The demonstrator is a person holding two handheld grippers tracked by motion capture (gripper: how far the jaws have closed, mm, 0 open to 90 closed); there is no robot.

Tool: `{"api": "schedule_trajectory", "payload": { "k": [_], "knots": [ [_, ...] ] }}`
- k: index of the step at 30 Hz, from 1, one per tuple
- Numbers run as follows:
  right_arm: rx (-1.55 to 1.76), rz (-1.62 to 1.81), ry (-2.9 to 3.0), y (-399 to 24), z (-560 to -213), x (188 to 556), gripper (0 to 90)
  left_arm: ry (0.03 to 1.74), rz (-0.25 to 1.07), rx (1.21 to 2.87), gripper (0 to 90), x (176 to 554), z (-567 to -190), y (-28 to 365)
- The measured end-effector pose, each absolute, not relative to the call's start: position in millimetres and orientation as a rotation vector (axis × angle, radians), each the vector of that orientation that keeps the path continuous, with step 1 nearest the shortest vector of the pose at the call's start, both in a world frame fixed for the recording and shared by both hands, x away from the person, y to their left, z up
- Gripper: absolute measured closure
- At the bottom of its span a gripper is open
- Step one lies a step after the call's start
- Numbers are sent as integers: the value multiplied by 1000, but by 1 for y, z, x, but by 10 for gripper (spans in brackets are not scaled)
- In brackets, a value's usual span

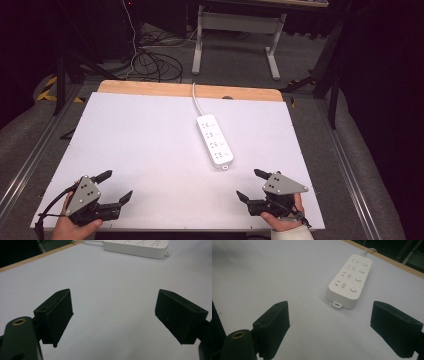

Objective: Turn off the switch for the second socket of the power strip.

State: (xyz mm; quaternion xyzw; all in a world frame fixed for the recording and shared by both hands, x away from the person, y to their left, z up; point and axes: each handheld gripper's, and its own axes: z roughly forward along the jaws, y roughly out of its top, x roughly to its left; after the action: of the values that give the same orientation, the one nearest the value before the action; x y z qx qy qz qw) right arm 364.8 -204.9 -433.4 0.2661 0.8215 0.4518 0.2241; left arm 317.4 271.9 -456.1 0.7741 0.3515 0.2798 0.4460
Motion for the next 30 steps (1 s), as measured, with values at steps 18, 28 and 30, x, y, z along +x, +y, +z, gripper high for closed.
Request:
{"api": "schedule_trajectory", "payload": {
  "k": [18,28,30],
  "knots": [
    [714,1246,2260,-187,-406,394,170,867,719,1920,158,316,-455,271],
    [709,1230,2263,-178,-400,404,183,863,721,1925,158,316,-456,271],
    [721,1214,2261,-177,-400,405,203,865,726,1931,158,316,-456,270]
  ]
}}
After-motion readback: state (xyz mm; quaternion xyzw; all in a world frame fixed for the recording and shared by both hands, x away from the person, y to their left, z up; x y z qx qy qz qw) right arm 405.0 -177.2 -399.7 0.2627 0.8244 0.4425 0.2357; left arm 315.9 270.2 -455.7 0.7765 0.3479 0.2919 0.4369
